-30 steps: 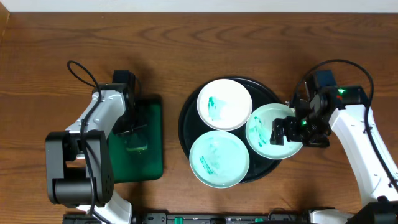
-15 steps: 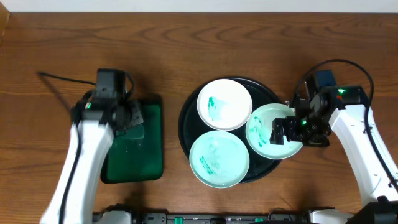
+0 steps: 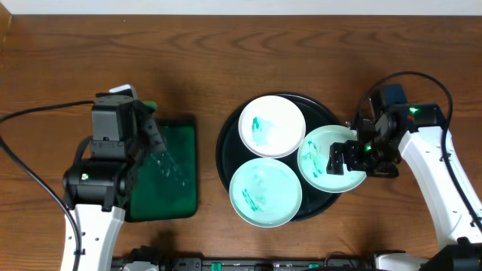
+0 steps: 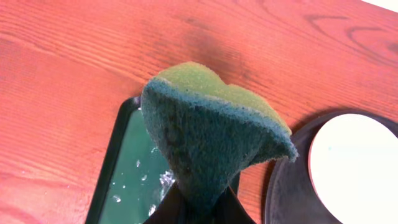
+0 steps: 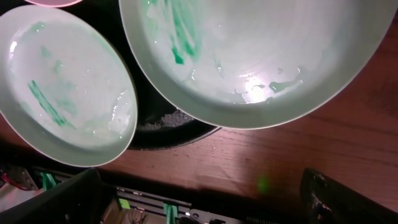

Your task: Clean dirty plates on tray and stack at the side

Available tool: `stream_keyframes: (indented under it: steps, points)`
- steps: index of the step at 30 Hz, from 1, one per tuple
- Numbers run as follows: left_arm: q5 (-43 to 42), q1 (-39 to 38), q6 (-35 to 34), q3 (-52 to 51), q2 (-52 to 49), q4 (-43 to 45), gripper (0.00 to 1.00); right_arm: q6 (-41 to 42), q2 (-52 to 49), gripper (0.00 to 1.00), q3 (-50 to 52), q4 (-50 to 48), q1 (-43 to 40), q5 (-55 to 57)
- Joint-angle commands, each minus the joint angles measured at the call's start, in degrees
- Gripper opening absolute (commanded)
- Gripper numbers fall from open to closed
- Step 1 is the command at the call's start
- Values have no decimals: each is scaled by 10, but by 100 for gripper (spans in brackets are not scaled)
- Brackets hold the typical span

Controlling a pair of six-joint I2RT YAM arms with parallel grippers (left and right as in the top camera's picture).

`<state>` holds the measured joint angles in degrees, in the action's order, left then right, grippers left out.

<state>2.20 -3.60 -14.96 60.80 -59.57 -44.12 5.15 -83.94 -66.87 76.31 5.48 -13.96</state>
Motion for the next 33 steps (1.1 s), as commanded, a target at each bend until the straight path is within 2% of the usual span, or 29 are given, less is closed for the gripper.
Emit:
stream_keyframes:
  steps: [1,8,13,33]
  points:
    - [15,-2,9,13,-8,10,7,-5,1,99,2,-3,6,-7]
    - [-5,-2,14,13,-12,19,7,-5,1,99,2,-4,6,-7]
    - [-49,-2,78,13,-12,31,7,-5,1,99,2,-5,6,-7]
    - [-41,-2,79,13,-14,52,7,-5,1,99,2,-3,6,-7]
